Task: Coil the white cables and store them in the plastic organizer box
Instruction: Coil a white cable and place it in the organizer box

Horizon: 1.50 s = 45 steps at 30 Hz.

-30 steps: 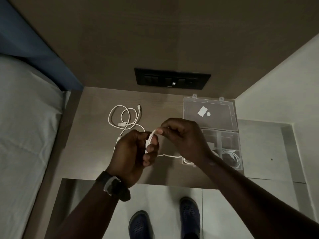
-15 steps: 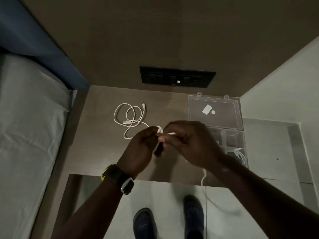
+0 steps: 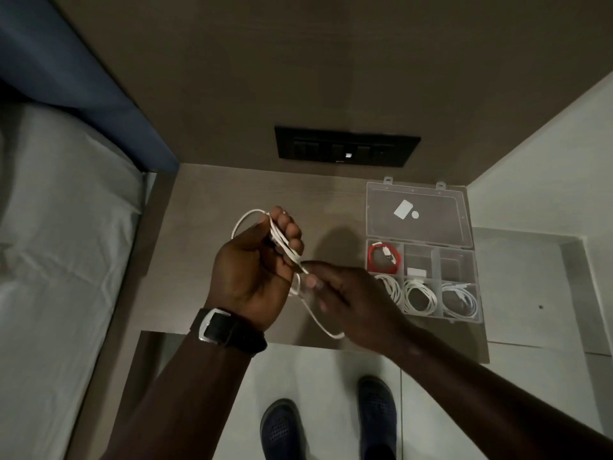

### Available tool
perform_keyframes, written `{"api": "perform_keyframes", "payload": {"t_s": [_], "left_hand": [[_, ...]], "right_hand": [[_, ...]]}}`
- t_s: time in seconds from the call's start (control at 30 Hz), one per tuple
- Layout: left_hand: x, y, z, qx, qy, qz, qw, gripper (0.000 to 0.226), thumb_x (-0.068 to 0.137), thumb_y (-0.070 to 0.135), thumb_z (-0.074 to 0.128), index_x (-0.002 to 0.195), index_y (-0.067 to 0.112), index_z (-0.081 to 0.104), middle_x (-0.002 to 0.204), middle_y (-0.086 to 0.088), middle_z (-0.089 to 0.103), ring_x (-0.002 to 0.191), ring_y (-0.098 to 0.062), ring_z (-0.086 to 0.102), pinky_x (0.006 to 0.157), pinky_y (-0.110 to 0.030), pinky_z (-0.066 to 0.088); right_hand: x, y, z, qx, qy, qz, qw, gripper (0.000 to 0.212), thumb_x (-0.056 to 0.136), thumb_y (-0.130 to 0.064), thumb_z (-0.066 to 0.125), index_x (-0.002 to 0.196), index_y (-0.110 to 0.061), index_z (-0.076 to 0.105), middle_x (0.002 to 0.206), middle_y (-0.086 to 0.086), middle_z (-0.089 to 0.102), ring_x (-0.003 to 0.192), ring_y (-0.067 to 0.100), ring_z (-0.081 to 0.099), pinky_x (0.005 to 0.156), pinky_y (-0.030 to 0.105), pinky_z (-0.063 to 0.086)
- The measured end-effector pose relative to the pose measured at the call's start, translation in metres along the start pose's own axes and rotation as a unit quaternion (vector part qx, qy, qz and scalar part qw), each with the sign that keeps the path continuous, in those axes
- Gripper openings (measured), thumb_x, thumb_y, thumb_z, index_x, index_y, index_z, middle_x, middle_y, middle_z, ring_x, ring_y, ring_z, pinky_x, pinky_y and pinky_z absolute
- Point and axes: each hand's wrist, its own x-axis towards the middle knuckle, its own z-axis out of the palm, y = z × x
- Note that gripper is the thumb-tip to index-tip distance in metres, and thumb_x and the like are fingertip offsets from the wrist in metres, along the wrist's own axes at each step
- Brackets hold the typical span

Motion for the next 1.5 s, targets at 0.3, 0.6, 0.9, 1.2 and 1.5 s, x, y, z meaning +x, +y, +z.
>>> {"api": "perform_keyframes", "payload": {"t_s": [0.3,0.6,0.9,1.2,1.5], "left_hand": [[0.002,-0.019,-0.019,0.512,-0.056,0.176,0.839,0.023,0.099,0.011,0.043,0.084,0.010,0.060,0.074,-0.008,0.060,0.067,-0.022,0.058,0.066,-0.028,0.048],[-0.012,-0.025,0.010,0.314,-0.076,-0.052,0.945,0.029,0.097,0.023,0.037,0.080,0.011,0.057,0.064,0.000,0.036,0.049,-0.010,0.028,0.050,-0.027,0.016],[0.001,-0.015,0.008,0.090,-0.035,0.056,0.994,0.022,0.099,0.012,0.034,0.092,0.011,0.055,0.081,0.000,0.052,0.071,-0.012,0.054,0.069,-0.021,0.047],[0.000,-0.048,0.000,0.553,-0.055,0.126,0.822,0.021,0.089,0.011,0.046,0.088,-0.008,0.054,0.066,-0.016,0.052,0.059,-0.018,0.050,0.058,-0.025,0.041],[-0.008,-0.048,0.015,0.336,-0.135,-0.116,0.925,0.010,0.076,0.016,0.042,0.074,0.010,0.050,0.062,-0.001,0.034,0.045,-0.010,0.026,0.043,-0.023,0.018]], "right_hand": [[-0.010,-0.018,-0.045,-0.052,-0.002,-0.050,0.997,0.017,0.097,-0.033,0.054,0.093,-0.025,0.067,0.073,-0.012,0.064,0.068,0.002,0.061,0.062,0.022,0.049],[0.032,0.000,-0.058,0.091,0.170,-0.035,0.981,0.009,0.085,-0.024,0.074,0.083,-0.015,0.074,0.077,-0.002,0.073,0.072,0.016,0.068,0.066,0.036,0.055],[-0.014,0.008,-0.008,0.056,0.045,0.057,0.996,0.023,0.097,-0.031,0.055,0.115,-0.030,0.068,0.071,-0.001,0.068,0.067,0.012,0.064,0.067,0.032,0.052],[-0.013,-0.018,-0.070,-0.044,0.039,-0.032,0.998,0.008,0.089,-0.029,0.066,0.089,-0.023,0.071,0.083,-0.011,0.068,0.076,0.003,0.063,0.065,0.016,0.049],[-0.005,0.002,-0.068,0.111,0.161,0.002,0.981,0.010,0.079,-0.014,0.078,0.079,-0.014,0.068,0.084,0.000,0.066,0.080,0.014,0.067,0.070,0.027,0.056]]}}
